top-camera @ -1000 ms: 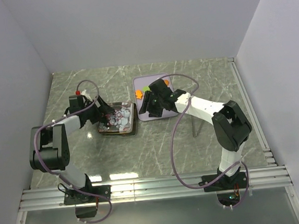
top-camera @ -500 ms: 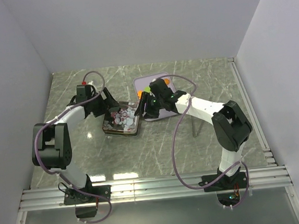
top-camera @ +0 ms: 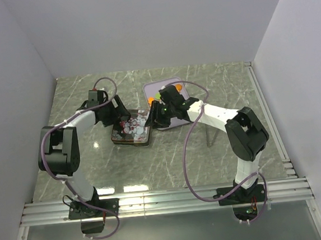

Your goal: Pack the cookies

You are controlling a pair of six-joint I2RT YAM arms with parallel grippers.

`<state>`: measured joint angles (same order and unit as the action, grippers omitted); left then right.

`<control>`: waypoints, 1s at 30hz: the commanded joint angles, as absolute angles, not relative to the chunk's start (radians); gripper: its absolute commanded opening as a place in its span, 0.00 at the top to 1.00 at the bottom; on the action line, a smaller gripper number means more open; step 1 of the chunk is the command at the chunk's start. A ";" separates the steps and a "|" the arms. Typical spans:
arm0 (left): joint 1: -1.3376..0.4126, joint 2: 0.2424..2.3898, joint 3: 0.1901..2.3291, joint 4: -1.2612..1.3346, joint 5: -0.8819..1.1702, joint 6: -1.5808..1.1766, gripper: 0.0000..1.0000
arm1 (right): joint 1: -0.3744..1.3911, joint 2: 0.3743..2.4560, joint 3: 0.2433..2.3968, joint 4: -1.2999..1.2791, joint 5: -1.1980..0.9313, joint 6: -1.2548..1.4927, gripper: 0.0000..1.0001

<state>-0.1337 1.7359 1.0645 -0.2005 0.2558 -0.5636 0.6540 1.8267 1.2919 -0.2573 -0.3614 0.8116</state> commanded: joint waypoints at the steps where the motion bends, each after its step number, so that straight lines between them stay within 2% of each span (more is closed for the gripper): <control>1: -0.143 1.766 1.097 -0.215 0.216 -0.566 0.06 | 0.650 1.760 1.287 -0.201 -0.396 0.776 0.47; 19: -0.204 1.832 1.232 -0.344 0.089 -0.607 0.05 | 0.649 1.833 1.347 -0.078 -0.498 0.810 0.55; 30: -0.218 1.856 1.287 -0.400 0.064 -0.603 0.05 | 0.635 1.937 1.348 0.175 -0.640 0.908 0.68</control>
